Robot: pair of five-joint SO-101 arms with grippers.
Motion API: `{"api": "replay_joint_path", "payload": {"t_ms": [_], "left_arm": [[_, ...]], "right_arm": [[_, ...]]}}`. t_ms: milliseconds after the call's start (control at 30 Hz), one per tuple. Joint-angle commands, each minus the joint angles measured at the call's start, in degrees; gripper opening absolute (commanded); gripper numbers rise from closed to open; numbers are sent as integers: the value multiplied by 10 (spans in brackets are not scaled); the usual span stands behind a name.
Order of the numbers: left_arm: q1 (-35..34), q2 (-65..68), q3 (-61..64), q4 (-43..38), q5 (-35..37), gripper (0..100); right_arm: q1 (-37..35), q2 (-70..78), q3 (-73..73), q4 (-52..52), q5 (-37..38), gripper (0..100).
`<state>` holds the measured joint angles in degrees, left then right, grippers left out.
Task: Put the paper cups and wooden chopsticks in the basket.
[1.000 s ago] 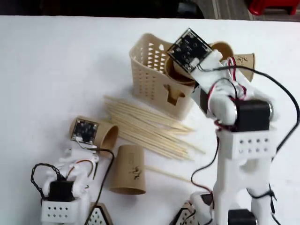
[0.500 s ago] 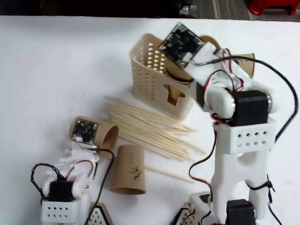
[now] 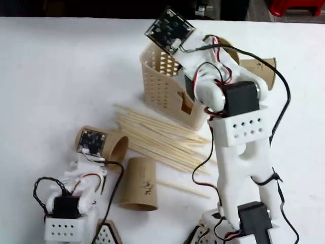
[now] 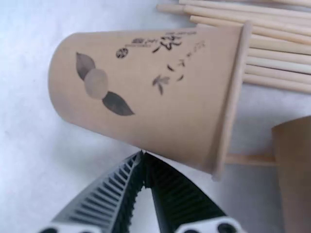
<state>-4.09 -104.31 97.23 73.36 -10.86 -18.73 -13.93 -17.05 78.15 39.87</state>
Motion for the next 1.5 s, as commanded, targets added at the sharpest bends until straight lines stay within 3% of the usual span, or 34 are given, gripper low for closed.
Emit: {"api": "replay_joint_path", "payload": {"t_ms": [0,267,400,667,900,1067,1467], "left_arm": [[-1,0,-3,3,4,24],[-1,0,-3,3,4,24],[-1,0,-3,3,4,24],[-1,0,-3,3,4,24],[-1,0,-3,3,4,24],[-1,0,-3,3,4,24],[-1,0,-3,3,4,24]], "right_arm": [[-24,9,-20,-29,-6,241],[-28,15,-28,-24,-6,241],[15,-27,-51,9,-6,241],[221,-45,-47,36,-7,240],[342,55,-40,30,-99,241],[370,173,-40,-32,-154,242],[368,370,-40,-221,-196,241]]}}
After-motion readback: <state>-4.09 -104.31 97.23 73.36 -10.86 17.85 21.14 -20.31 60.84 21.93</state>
